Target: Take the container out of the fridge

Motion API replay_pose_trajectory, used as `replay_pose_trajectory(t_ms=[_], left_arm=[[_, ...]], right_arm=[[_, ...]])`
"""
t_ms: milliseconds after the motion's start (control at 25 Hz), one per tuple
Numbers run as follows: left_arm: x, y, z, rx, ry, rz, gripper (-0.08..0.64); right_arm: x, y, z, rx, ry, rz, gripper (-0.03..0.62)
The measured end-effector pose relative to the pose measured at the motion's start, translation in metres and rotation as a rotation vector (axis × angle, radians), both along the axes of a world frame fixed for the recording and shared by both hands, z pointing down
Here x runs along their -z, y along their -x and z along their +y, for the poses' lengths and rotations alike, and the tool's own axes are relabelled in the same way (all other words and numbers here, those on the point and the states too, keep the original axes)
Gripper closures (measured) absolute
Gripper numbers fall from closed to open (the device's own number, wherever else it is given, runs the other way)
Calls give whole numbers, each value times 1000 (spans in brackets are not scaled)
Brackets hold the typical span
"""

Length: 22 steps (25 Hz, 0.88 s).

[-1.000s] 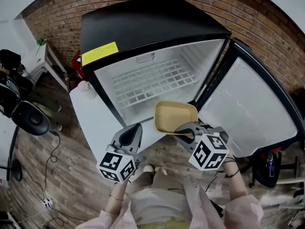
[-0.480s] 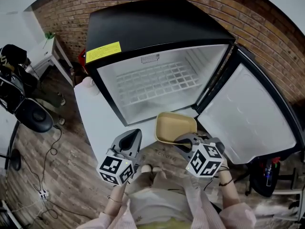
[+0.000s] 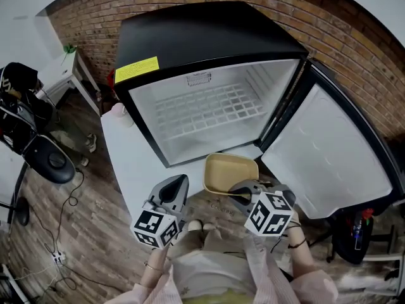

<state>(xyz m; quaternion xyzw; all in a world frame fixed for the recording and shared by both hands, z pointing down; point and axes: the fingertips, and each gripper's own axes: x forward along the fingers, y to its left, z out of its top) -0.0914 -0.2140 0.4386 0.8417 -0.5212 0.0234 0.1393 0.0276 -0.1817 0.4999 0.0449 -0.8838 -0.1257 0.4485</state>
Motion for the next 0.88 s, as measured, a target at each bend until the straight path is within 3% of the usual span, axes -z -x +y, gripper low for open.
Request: replay_pose_trajectory(t_ms=[880], left_arm=[[4,-2,-6,3,-19,-26,568]], right_arm=[[5,2,-18,-9,-13,-2,581]])
